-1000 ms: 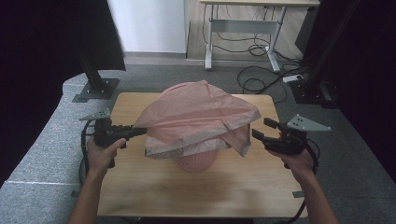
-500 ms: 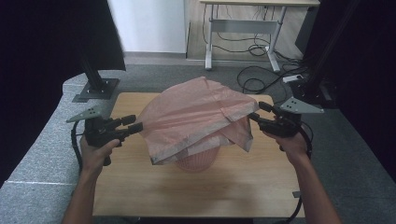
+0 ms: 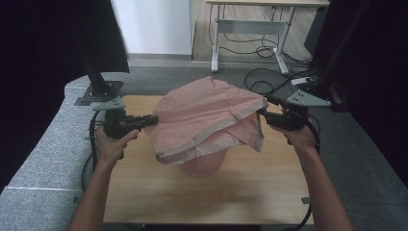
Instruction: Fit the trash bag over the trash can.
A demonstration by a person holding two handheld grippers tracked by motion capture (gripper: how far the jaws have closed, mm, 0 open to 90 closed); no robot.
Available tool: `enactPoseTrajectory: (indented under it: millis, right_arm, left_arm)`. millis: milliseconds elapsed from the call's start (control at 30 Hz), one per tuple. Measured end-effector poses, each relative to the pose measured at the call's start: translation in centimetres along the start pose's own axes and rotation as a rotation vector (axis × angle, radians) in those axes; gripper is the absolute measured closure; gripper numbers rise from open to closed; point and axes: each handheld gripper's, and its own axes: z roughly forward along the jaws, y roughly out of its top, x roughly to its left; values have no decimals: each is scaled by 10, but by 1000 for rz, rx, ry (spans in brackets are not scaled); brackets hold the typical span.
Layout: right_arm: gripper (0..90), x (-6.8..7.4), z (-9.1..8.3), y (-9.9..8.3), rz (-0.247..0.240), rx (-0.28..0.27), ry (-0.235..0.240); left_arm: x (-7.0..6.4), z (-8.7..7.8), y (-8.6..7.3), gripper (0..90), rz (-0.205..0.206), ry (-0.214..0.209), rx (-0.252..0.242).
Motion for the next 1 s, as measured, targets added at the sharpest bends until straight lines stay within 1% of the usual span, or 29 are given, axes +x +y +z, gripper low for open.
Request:
enactPoseTrajectory:
  millis: [33, 67, 100, 167, 233, 267, 300, 333, 367, 433, 467, 500, 533, 600, 667, 700, 733, 767, 800, 867, 933, 1000]
  right_arm:
    - [565, -2, 0, 1, -1, -10, 16]
    - [634, -5, 1, 3, 3, -19, 51]
    - [683, -6, 2, 5, 3, -19, 63]
    - [770, -9, 7, 7, 7, -24, 98]
    - [848, -12, 16, 9, 15, -19, 108]
    - [872, -14, 20, 9, 29, -16, 122]
    - [887, -16, 23, 9, 37, -16, 125]
    - [892, -19, 28, 8, 53, -12, 119]
    - [893, -23, 36, 6, 77, 1, 124]
    - [894, -29, 47, 2, 110, 13, 125]
    - [894, -32, 56, -2, 145, 16, 133]
    - [895, -34, 62, -6, 170, 17, 138]
    - [894, -35, 68, -10, 189, 22, 134]
    - [895, -38, 80, -19, 230, 34, 142]
    - [895, -40, 93, -31, 266, 59, 140]
    - [895, -41, 100, -37, 285, 69, 147]
    - [895, -41, 105, -41, 298, 75, 153]
    - [895, -41, 113, -48, 317, 85, 159]
    - [895, -41, 117, -52, 328, 88, 162]
    - [895, -39, 129, -61, 361, 89, 183]
    - [895, -37, 137, -66, 367, 93, 194]
    - [896, -35, 146, -69, 374, 101, 206]
  left_arm:
    - [3, 1, 2, 877, -6, -2, 2]
    - [5, 2, 3, 883, -12, -1, 1]
    - [8, 3, 5, 884, -18, -5, 3]
    - [16, 4, 7, 883, -39, -28, 4]
    - [25, 6, 8, 882, -72, -42, -1]
    - [29, 6, 8, 880, -84, -49, -4]
    - [33, 7, 8, 879, -98, -46, -10]
    - [39, 8, 7, 878, -116, -51, -15]
    - [43, 8, 7, 878, -128, -56, -21]
    - [50, 10, 6, 878, -148, -55, -32]
    - [53, 10, 6, 878, -154, -51, -35]
    - [56, 11, 5, 879, -163, -49, -43]
    - [59, 11, 3, 879, -172, -49, -49]
    - [65, 13, 1, 879, -190, -54, -50]
    - [72, 16, -2, 878, -215, -58, -50]
    - [75, 17, -3, 878, -228, -65, -50]
    - [79, 18, -5, 879, -248, -68, -49]
    - [81, 19, -6, 879, -254, -65, -47]
    - [84, 20, -7, 881, -264, -60, -47]
    - [90, 23, -11, 885, -294, -57, -49]
    - [93, 26, -13, 888, -303, -60, -46]
    - [96, 32, -15, 890, -314, -53, -38]
